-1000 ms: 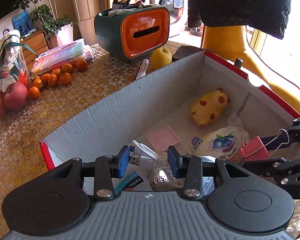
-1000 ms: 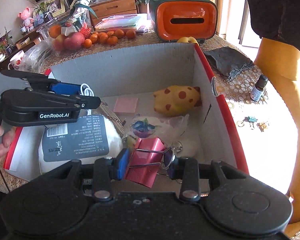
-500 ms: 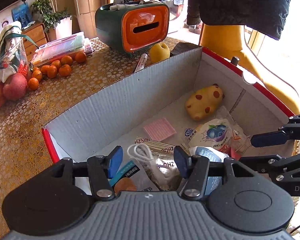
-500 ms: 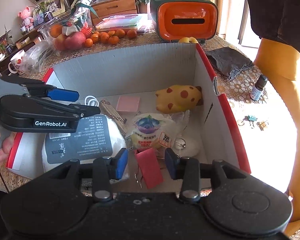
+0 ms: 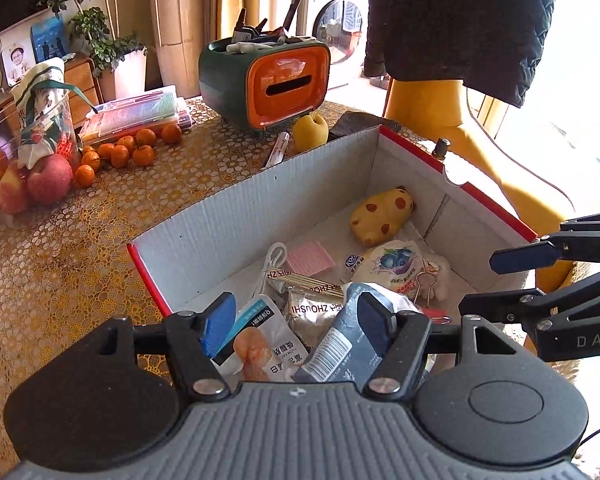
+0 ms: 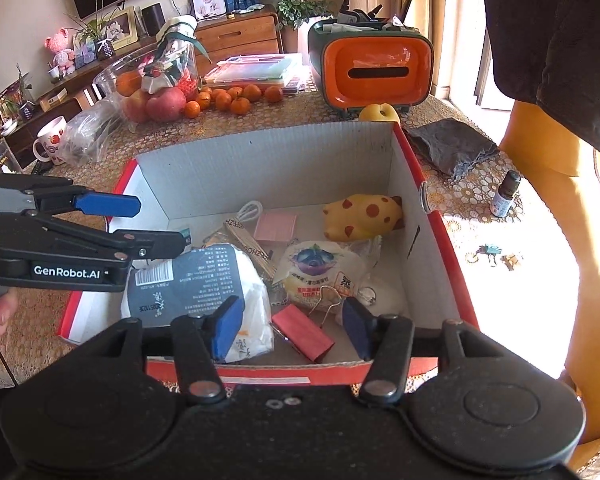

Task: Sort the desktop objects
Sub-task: 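Lift both open tools up and back from the box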

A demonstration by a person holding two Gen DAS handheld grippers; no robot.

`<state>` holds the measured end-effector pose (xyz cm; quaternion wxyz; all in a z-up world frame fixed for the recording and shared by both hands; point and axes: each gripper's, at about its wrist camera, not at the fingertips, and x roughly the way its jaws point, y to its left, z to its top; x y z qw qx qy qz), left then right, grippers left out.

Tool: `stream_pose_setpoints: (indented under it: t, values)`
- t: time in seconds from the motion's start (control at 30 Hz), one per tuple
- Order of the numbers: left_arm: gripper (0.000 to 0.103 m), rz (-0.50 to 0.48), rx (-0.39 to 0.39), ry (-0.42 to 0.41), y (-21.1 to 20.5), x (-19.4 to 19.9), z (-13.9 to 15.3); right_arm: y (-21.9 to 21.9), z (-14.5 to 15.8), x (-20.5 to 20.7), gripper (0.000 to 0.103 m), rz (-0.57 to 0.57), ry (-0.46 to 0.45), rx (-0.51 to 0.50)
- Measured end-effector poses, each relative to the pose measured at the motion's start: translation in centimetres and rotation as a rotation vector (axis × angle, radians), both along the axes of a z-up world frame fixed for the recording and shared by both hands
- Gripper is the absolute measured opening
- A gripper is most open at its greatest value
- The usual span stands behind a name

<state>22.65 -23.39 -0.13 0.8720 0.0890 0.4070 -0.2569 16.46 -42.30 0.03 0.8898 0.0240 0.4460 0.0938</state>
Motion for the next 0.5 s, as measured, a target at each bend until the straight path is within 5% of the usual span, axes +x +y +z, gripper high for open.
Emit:
stream_pose_setpoints:
  t: [0.5]
  values:
    - [0.066, 0.018, -0.072, -0.043, 2.2, -6.2, 3.5, 2.4, 2.9, -3.5, 0.058, 0.044, -0.051, -0.013]
